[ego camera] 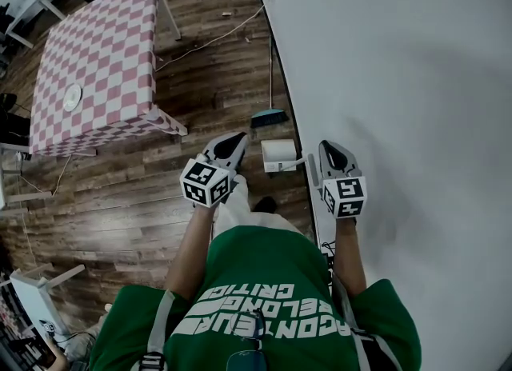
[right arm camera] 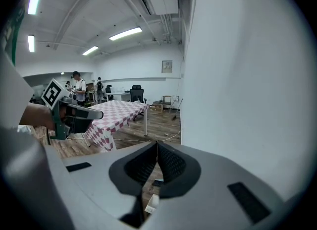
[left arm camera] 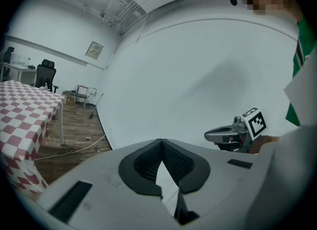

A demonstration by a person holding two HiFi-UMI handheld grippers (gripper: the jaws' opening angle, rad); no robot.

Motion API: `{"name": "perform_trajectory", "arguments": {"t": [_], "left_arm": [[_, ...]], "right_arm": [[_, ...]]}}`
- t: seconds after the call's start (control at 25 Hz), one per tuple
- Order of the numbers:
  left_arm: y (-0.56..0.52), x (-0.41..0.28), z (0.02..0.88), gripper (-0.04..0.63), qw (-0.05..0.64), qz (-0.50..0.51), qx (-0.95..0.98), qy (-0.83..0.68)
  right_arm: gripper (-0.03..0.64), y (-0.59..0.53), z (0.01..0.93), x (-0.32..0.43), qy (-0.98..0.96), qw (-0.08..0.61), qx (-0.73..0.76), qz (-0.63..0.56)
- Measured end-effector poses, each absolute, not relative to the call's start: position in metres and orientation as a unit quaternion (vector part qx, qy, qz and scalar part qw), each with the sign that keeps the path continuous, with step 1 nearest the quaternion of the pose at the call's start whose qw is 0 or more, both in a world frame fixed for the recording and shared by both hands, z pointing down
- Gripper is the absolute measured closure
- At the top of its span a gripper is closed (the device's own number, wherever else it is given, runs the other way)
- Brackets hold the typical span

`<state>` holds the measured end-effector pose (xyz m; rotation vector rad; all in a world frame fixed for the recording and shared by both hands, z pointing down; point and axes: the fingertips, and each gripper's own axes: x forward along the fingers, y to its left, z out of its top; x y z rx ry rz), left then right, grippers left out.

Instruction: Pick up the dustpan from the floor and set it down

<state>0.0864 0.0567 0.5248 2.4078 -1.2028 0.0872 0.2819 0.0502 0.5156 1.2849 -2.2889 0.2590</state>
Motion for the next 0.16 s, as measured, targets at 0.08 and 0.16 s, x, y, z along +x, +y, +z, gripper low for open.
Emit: {"name": "perform_trajectory", "arguments": {"t": [0.08, 0.16], "left_arm": [[0.0588, 0.0881, 0.5255, 0.592, 0.222, 0.034, 0.872, -0.434], [0.0608, 0.089, 0.5262, 0.592, 0.221, 0.038, 0.873, -0.433]], "right_arm": [[0.606, 0.0533, 0.5168, 0.2842, -0.839, 0.249, 0.475, 0.095], [0.606, 0.0561, 0.518, 0.2859, -0.837, 0.249, 0.477, 0.096]]}}
